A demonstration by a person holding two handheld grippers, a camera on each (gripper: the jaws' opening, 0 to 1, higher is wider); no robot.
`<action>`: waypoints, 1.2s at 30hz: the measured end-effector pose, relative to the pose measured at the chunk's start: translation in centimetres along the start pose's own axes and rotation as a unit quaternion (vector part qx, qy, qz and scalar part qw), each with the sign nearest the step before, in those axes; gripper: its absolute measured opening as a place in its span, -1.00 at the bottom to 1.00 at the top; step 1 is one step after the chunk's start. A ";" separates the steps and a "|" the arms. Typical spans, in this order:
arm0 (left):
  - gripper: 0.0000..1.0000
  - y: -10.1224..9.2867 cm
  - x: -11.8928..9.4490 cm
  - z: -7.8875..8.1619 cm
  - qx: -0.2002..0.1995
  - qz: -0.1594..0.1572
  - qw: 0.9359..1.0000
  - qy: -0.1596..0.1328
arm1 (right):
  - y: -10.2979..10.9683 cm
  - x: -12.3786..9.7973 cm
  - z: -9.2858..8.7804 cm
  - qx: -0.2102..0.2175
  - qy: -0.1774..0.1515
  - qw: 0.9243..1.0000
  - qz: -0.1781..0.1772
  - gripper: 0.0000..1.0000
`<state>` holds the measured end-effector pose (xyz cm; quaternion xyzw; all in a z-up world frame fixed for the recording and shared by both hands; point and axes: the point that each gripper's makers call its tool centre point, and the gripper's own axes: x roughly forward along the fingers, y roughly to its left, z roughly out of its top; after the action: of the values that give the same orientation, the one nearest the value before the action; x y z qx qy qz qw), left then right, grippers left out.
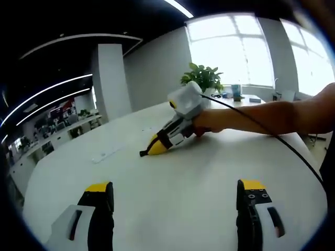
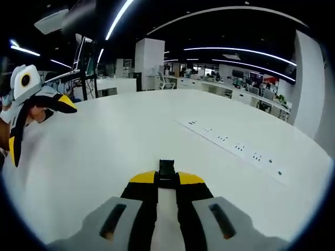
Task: Snap the two parts of the plastic buckle together until the buckle closes and remains connected.
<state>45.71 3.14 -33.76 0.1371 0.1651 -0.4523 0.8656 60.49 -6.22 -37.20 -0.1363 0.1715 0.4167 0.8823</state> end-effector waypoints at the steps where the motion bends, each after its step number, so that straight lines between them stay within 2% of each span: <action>1: 0.99 0.0 0.0 0.0 0.001 0.000 1.000 0.000 | 0.1 -0.1 0.0 0.000 0.001 1.000 0.000 -0.74; 4: 0.99 0.0 0.0 0.0 0.000 0.000 1.000 -0.001 | 0.2 0.0 0.7 0.009 -0.021 1.000 -0.001 -0.18; 9: 0.99 -0.1 -0.1 0.1 0.000 0.000 1.000 -0.002 | 0.7 0.4 1.5 0.025 -0.046 0.999 0.011 1.00; 13: 0.99 -0.1 -0.1 0.1 0.000 -0.002 1.000 -0.002 | 1.1 0.7 1.1 0.029 -0.033 0.999 0.021 1.00; 20: 0.99 0.2 -0.2 0.4 -0.006 0.005 1.000 -0.008 | 1.1 0.7 1.3 0.034 -0.035 0.999 0.021 1.00; 27: 0.99 0.6 -0.3 0.3 -0.020 0.005 1.000 -0.010 | 0.3 0.2 1.8 0.032 -0.041 0.999 0.003 1.00; 36: 0.99 0.8 -0.4 0.2 -0.021 0.007 1.000 -0.010 | 0.2 -0.3 2.1 0.035 -0.023 0.999 -0.001 1.00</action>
<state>46.20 3.81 -33.31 0.1156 0.1652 -0.4443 0.8729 60.59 -5.48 -35.18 -0.0961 0.1654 0.4128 0.8905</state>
